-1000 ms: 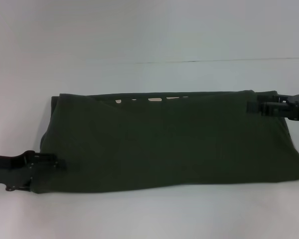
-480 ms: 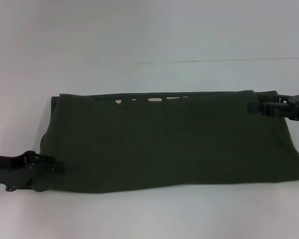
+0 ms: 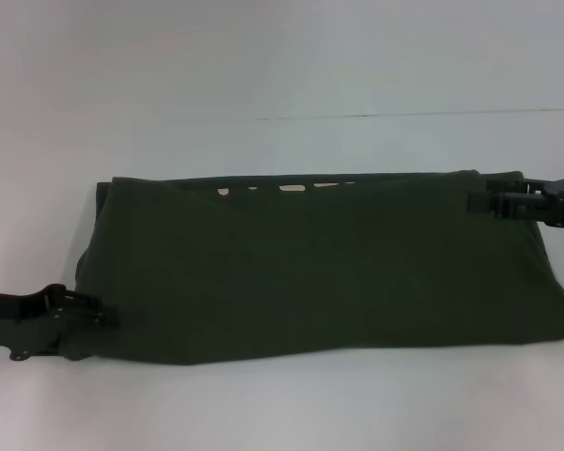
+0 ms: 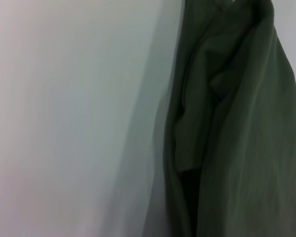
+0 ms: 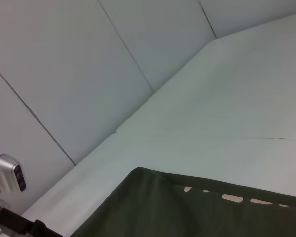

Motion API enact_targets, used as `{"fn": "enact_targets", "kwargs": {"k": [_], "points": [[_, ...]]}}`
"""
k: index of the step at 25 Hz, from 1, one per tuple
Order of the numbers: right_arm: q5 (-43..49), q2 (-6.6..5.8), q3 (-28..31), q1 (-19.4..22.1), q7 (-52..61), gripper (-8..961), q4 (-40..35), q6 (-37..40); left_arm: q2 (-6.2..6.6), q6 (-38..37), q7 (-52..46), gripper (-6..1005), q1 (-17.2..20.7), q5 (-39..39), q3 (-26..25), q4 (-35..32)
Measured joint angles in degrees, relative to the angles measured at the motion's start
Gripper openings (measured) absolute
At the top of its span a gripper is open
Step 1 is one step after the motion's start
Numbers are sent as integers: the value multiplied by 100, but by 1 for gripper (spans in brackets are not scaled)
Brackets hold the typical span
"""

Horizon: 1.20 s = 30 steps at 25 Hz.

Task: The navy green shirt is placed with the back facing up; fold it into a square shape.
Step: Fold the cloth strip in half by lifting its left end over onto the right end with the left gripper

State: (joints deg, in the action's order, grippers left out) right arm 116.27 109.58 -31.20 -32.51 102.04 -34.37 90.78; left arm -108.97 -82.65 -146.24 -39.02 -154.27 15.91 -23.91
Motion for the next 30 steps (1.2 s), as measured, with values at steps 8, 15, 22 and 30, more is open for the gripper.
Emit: {"fn": "enact_targets", "kwargs": {"k": [8, 15, 22, 30], "points": [[-9, -6, 25, -21, 80, 807, -35, 68, -23, -23, 47, 435, -44, -10, 180, -25], [-5, 2, 26, 2, 37, 807, -19, 65, 3, -59, -52, 381, -121, 11, 247, -14], [16, 7, 5, 7, 27, 806, -18, 72, 9, -68, -55, 119, -114, 13, 251, -10], [26, 17, -17, -5, -31, 806, -7, 65, 12, -112, 9, 31, -60, 12, 218, -91]]}}
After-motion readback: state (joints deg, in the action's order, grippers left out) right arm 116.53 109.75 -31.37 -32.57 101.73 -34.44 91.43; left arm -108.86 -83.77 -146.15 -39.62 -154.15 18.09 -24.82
